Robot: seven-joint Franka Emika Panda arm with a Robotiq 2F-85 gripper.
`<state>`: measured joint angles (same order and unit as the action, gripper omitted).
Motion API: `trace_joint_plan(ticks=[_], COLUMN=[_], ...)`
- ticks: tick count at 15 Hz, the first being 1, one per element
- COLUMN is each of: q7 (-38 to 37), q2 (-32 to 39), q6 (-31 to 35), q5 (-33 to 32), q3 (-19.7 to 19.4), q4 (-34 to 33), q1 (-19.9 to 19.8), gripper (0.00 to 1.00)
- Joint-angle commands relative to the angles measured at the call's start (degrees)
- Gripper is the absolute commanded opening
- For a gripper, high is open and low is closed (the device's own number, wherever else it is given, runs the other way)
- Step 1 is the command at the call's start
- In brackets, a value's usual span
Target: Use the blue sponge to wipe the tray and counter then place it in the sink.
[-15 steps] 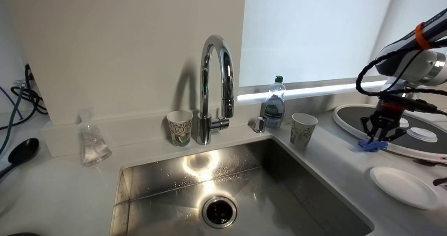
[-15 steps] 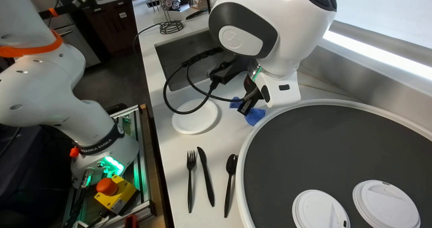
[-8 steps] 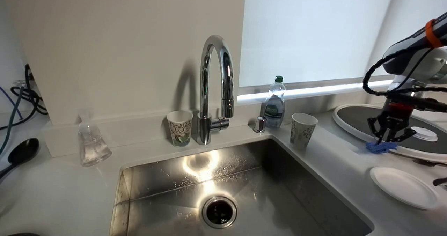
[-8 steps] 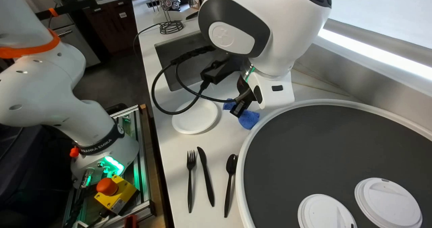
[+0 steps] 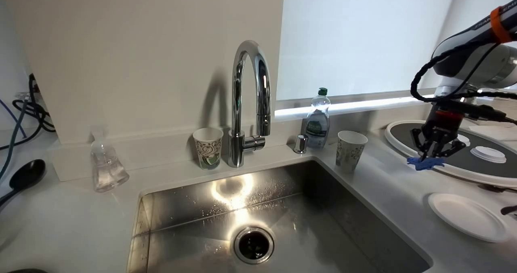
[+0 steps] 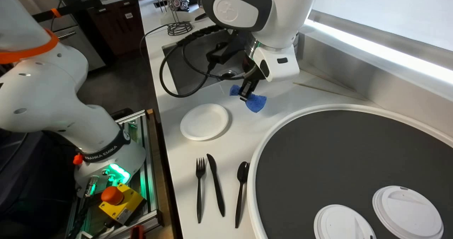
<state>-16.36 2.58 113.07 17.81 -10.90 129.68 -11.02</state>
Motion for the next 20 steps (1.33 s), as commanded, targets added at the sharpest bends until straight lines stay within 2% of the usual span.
trace_joint_plan(ticks=[1, 9, 20], q7=[-0.7, 1.7, 20.0], q2=[-2.3, -5.1, -14.3], q6=[-0.2, -1.0, -6.3], q5=[1.3, 3.6, 10.8], q3=[1.0, 3.5, 11.5], q4=[2.1, 3.9, 10.1], q1=[1.0, 3.2, 13.0], gripper=[0.04, 0.04, 0.04])
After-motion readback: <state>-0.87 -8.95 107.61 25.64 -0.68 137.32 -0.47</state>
